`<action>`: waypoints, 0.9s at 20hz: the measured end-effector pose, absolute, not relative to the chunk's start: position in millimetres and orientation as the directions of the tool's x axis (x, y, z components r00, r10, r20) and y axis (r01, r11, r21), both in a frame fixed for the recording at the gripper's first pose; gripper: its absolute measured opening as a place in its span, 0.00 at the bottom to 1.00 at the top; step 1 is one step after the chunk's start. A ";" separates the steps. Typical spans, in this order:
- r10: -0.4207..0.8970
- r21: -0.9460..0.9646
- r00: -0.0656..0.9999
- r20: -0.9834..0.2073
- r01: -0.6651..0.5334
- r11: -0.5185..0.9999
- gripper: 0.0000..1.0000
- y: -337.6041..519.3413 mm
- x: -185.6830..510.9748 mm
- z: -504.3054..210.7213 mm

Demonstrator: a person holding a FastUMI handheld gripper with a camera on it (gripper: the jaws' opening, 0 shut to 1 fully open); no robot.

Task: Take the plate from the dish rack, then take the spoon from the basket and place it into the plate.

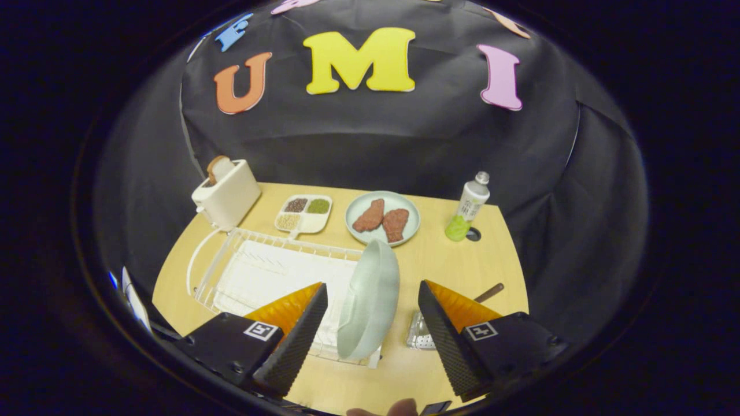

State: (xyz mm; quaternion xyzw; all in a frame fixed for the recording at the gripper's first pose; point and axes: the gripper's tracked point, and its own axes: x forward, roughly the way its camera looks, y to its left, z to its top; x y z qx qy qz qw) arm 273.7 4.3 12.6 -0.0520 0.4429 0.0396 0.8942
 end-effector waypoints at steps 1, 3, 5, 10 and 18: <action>0.008 -0.061 0.585 -0.811 -0.099 0.993 1.00 3.0 281.1 4.0; -0.006 -0.062 0.544 -0.839 -0.084 0.995 1.00 1.7 290.4 -12.3; -0.028 -0.066 0.501 -0.865 -0.058 0.996 1.00 -1.2 296.5 -27.9; -0.060 -0.067 0.452 -0.890 0.001 0.998 0.77 2.7 302.6 -40.7; -0.218 -0.183 0.465 -0.858 0.120 0.976 0.32 -11.6 300.4 -21.8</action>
